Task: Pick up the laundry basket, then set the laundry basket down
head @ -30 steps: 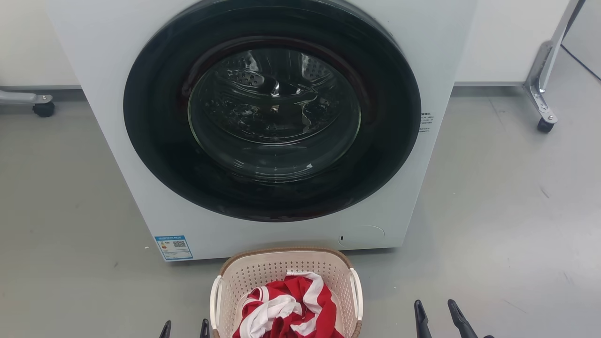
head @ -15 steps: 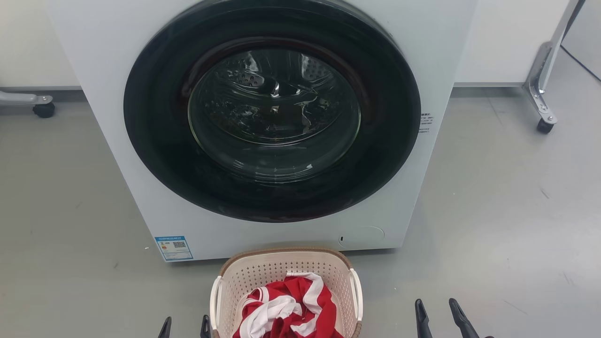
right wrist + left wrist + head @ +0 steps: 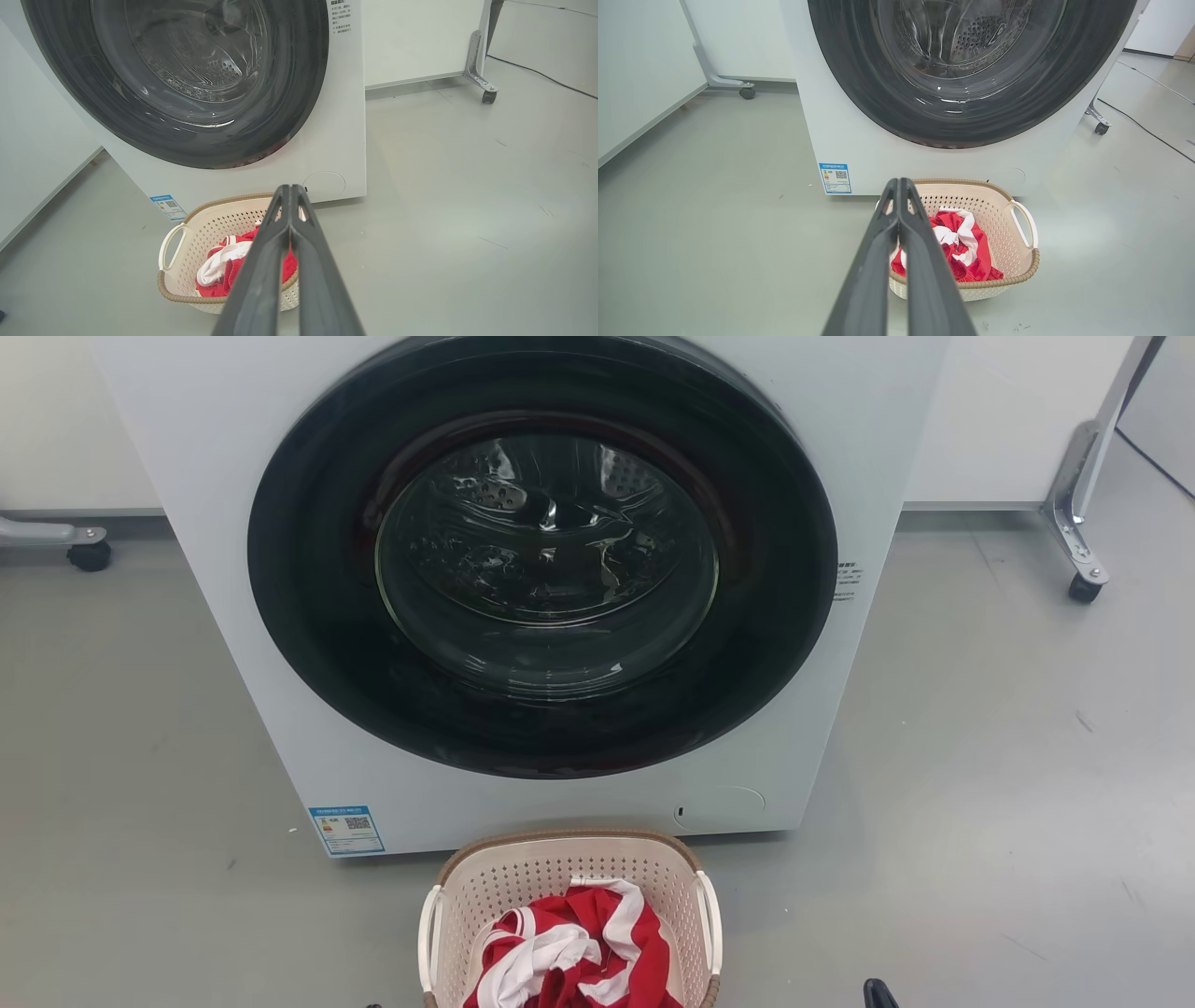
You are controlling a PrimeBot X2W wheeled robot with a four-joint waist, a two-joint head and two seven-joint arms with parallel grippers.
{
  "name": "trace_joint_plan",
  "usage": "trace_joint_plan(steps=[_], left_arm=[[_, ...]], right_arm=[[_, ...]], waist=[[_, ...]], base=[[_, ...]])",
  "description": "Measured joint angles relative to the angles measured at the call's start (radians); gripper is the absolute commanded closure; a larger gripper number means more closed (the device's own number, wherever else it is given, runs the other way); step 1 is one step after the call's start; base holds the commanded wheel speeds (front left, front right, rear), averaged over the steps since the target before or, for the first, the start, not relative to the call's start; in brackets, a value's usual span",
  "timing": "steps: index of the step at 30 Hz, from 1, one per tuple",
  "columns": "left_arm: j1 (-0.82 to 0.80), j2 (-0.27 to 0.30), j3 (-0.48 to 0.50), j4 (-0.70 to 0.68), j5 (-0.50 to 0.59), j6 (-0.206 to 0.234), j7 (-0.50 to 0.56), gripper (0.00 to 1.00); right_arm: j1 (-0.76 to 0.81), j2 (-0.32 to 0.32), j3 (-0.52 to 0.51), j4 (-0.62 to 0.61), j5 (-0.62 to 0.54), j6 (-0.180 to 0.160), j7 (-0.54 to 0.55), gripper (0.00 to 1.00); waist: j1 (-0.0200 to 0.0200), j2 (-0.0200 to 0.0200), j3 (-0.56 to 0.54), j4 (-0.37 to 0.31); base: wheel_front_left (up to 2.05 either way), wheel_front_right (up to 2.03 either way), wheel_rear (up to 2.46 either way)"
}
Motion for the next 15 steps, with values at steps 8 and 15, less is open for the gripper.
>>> trace_joint_plan(steps=[8, 15], left_arm=[[-0.005, -0.001, 0.029, 0.002, -0.112, -0.025, 0.032, 1.0], [-0.013, -0.002, 0.049, 0.002, -0.213, -0.043, 0.059, 1.0]], right_arm=[[-0.008, 0.001, -0.042, 0.003, 0.114, 0.021, 0.032, 1.0], [-0.013, 0.003, -0.077, 0.008, 0.205, 0.038, 0.059, 1.0]], waist=[[0.0, 0.0, 0.0, 0.002], [0.0, 0.0, 0.001, 0.003]], base=[[0.0, 0.0, 0.0], [0.0, 0.0, 0.0]])
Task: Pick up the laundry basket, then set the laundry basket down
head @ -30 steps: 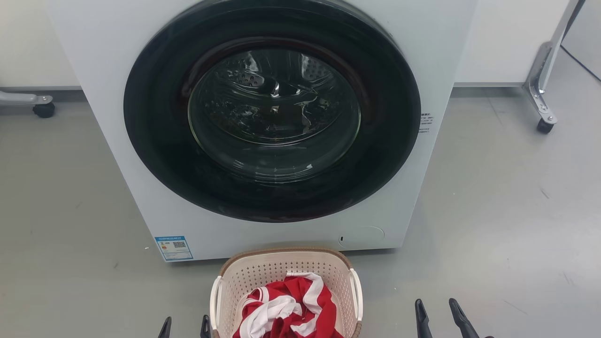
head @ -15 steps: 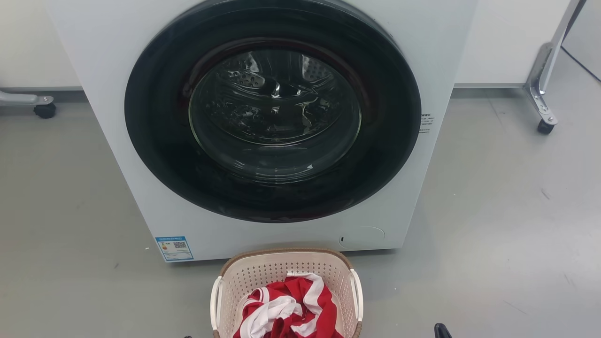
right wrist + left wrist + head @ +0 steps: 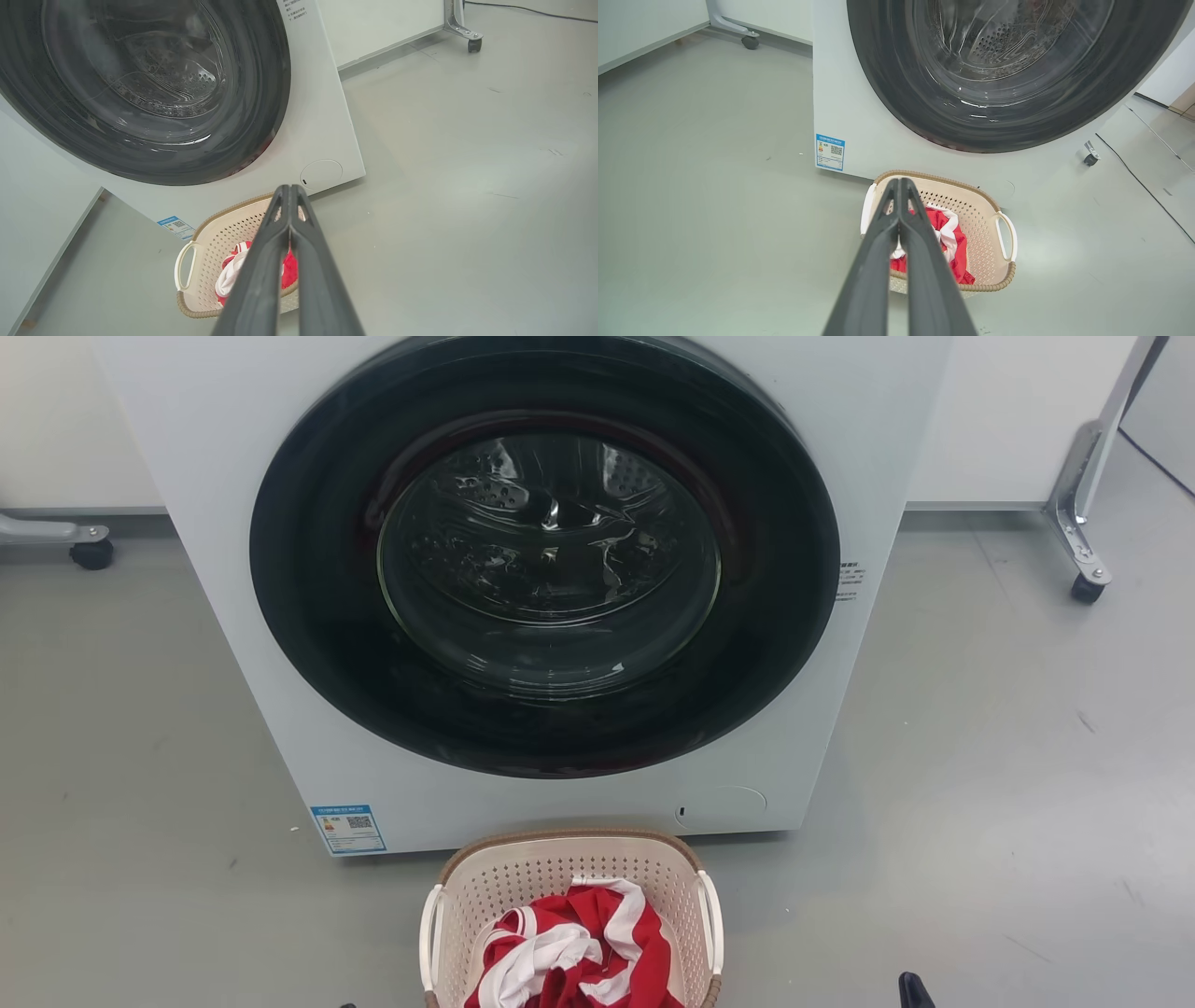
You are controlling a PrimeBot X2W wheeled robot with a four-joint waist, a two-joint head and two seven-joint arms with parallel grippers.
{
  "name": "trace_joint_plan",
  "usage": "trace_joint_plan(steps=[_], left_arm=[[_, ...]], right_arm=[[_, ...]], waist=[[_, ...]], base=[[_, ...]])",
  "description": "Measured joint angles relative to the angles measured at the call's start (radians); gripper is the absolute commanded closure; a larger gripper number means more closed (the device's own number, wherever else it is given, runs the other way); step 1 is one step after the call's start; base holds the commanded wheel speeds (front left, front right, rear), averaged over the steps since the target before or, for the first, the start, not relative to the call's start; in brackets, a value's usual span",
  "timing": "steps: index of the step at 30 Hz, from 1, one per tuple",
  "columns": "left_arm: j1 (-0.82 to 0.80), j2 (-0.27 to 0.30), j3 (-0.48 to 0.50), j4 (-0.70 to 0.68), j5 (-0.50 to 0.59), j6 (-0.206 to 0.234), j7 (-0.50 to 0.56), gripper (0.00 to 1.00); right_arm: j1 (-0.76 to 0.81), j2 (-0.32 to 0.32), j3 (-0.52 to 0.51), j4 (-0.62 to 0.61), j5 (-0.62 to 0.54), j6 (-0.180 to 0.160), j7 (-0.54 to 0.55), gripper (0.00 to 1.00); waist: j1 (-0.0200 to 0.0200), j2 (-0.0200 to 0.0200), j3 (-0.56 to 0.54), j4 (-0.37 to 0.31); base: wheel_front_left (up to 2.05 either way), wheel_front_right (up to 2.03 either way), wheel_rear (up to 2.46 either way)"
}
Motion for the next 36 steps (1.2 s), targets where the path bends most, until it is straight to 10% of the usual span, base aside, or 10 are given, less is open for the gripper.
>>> trace_joint_plan(steps=[36], left_arm=[[-0.077, -0.005, 0.108, 0.003, -0.492, -0.086, 0.132, 1.0]], right_arm=[[-0.065, 0.01, -0.169, 0.031, 0.463, 0.088, 0.133, 1.0]], waist=[[0.0, 0.0, 0.001, 0.006]], base=[[0.0, 0.0, 0.0]])
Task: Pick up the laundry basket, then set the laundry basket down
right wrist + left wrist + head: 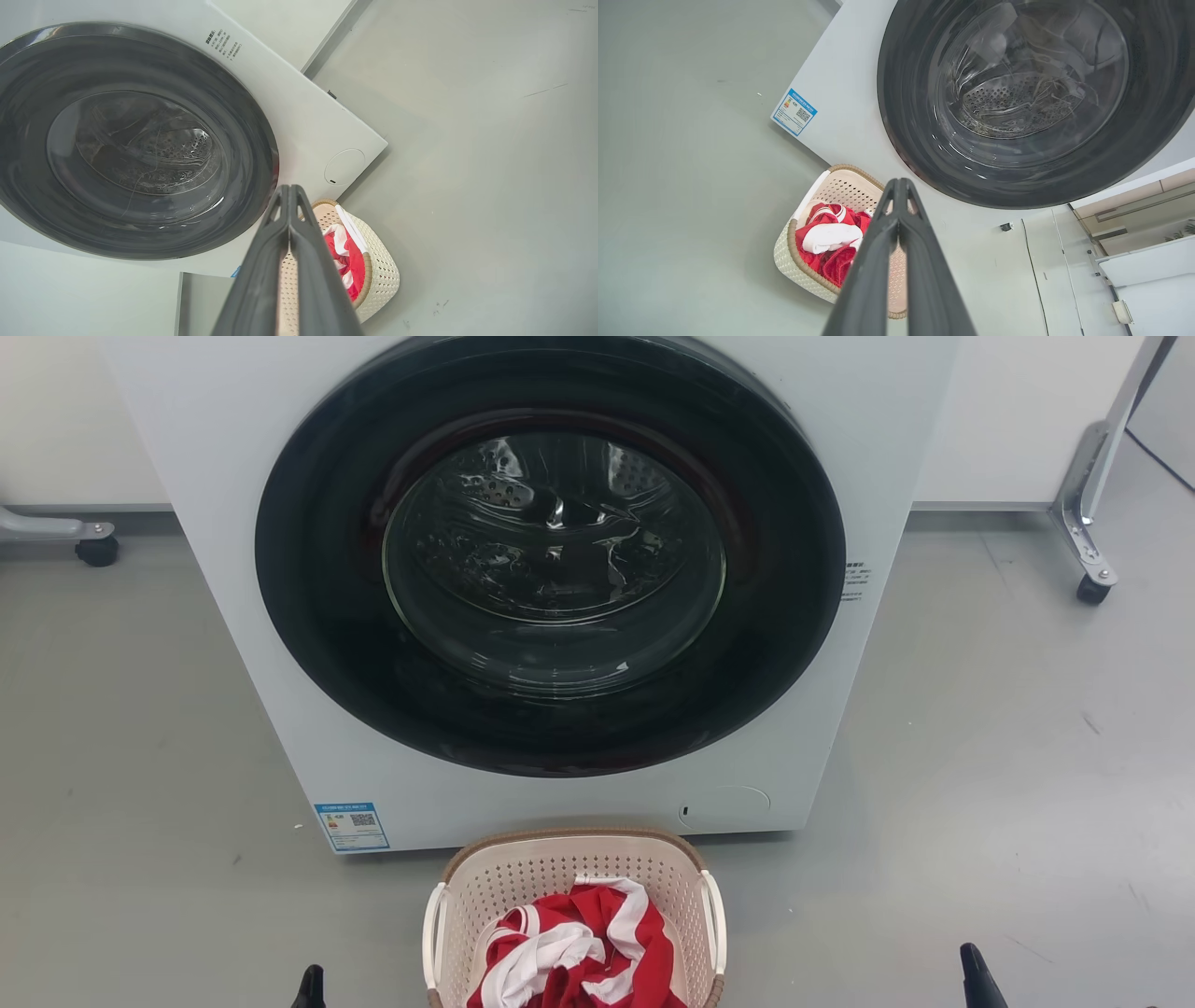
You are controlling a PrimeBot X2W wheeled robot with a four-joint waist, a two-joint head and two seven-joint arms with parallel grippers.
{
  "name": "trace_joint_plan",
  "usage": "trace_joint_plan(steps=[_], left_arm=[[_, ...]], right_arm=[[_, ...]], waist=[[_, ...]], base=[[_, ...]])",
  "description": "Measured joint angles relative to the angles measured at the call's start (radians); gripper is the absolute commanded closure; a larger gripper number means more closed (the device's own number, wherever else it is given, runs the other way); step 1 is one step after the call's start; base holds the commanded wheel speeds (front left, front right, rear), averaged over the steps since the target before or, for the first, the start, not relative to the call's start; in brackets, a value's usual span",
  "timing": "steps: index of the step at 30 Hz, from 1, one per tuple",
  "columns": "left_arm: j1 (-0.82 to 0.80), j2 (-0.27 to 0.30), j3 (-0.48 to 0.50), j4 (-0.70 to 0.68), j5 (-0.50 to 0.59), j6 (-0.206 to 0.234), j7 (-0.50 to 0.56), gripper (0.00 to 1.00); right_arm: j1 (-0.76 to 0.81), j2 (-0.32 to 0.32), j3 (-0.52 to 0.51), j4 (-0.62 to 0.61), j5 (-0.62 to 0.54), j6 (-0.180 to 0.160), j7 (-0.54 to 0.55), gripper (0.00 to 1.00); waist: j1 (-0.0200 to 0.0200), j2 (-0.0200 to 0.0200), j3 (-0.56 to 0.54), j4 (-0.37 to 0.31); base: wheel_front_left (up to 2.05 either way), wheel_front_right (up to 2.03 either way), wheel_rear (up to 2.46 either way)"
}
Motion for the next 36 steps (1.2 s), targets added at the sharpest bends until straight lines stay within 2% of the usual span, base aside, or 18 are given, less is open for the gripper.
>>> trace_joint_plan(steps=[36], left_arm=[[-0.08, -0.007, 0.105, 0.002, -0.499, -0.091, 0.131, 1.0]], right_arm=[[-0.067, 0.007, -0.17, 0.03, 0.469, 0.093, 0.129, 1.0]], waist=[[0.0, 0.0, 0.001, 0.006]], base=[[0.0, 0.0, 0.0]])
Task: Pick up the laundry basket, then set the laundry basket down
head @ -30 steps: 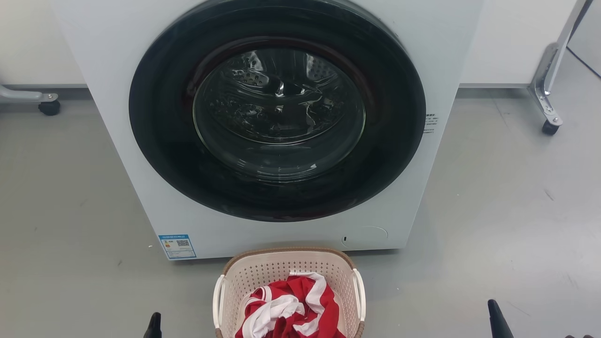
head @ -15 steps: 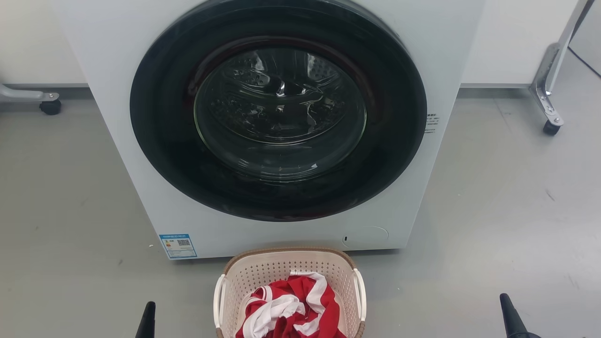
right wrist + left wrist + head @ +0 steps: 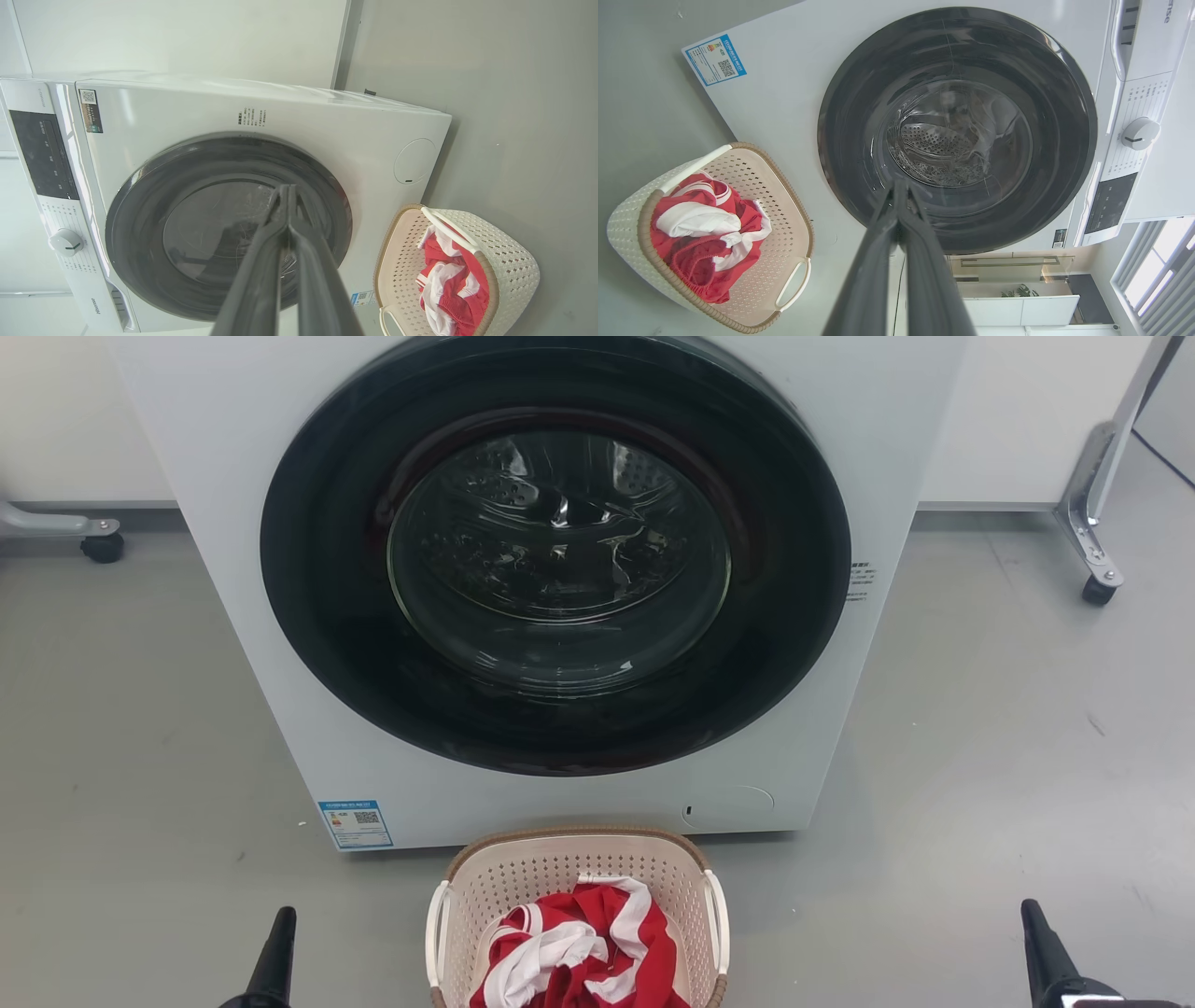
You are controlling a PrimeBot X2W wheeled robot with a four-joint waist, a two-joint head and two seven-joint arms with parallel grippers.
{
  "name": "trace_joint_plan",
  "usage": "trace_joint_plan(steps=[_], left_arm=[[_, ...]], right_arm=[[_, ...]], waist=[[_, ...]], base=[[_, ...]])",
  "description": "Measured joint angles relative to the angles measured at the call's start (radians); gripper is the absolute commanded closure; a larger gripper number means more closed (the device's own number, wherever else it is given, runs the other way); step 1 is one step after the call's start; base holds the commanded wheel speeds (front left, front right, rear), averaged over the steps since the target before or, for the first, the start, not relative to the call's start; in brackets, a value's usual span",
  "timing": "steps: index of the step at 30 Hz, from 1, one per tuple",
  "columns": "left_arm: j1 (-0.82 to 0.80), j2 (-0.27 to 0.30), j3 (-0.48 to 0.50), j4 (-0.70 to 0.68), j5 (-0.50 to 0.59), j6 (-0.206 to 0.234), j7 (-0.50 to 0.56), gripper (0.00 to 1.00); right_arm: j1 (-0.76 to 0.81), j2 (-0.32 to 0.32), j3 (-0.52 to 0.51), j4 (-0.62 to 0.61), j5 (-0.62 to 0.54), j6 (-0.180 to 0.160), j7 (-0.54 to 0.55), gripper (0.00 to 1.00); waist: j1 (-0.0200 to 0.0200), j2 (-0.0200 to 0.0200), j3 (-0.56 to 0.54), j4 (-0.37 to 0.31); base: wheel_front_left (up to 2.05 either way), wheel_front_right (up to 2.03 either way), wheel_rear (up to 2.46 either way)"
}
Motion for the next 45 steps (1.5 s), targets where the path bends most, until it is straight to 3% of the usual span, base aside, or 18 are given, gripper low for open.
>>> trace_joint_plan(steps=[11, 45], left_arm=[[-0.024, -0.003, 0.03, 0.0, -0.147, -0.025, 0.035, 1.0], [-0.024, -0.003, 0.03, 0.0, -0.148, -0.025, 0.035, 1.0]], right_arm=[[-0.024, 0.002, -0.048, 0.008, 0.13, 0.024, 0.036, 1.0], [-0.03, 0.002, -0.048, 0.008, 0.13, 0.026, 0.036, 1.0]], waist=[[0.0, 0.0, 0.0, 0.002], [0.0, 0.0, 0.0, 0.002]], base=[[0.0, 0.0, 0.0], [0.0, 0.0, 0.0]])
